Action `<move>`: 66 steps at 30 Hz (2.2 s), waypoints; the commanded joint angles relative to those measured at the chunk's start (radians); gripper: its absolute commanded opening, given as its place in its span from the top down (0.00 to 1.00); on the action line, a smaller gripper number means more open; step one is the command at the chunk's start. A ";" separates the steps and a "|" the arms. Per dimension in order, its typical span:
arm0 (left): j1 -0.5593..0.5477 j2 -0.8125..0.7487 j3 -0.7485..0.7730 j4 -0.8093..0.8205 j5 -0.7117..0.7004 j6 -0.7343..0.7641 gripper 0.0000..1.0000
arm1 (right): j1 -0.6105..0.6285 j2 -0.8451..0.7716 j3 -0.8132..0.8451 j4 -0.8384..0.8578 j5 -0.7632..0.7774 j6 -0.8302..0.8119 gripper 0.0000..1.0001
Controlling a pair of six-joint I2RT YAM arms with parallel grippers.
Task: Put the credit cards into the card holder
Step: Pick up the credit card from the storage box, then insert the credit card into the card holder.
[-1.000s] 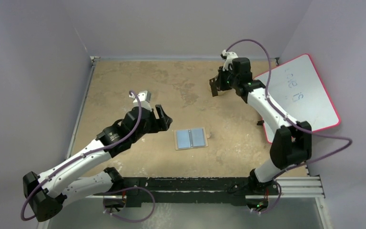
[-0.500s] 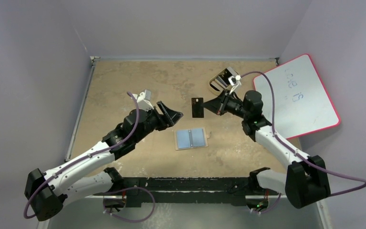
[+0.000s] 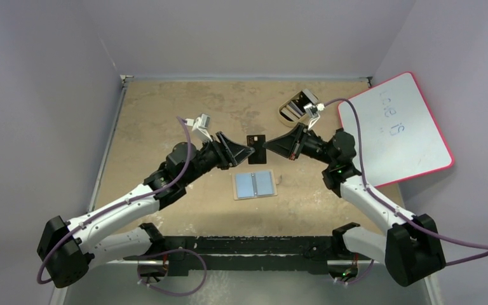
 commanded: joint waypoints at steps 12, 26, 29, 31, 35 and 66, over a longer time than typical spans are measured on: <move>0.003 0.003 0.023 0.093 0.061 0.005 1.00 | 0.030 -0.014 0.049 -0.118 0.031 -0.075 0.89; 0.004 0.132 -0.063 -0.100 -0.019 -0.022 1.00 | 0.030 0.060 0.106 -0.706 0.434 -0.425 0.49; 0.005 0.191 -0.069 -0.115 -0.012 -0.024 1.00 | 0.033 0.078 0.090 -0.736 0.504 -0.451 0.47; 0.009 0.242 -0.075 -0.103 0.009 -0.024 1.00 | 0.033 0.098 0.093 -0.779 0.550 -0.467 0.47; 0.029 0.311 -0.113 -0.011 0.085 -0.056 1.00 | 0.054 0.162 0.115 -0.842 0.626 -0.497 0.47; 0.147 0.502 -0.200 0.274 0.329 -0.100 1.00 | 0.126 0.329 0.076 -0.795 0.670 -0.478 0.93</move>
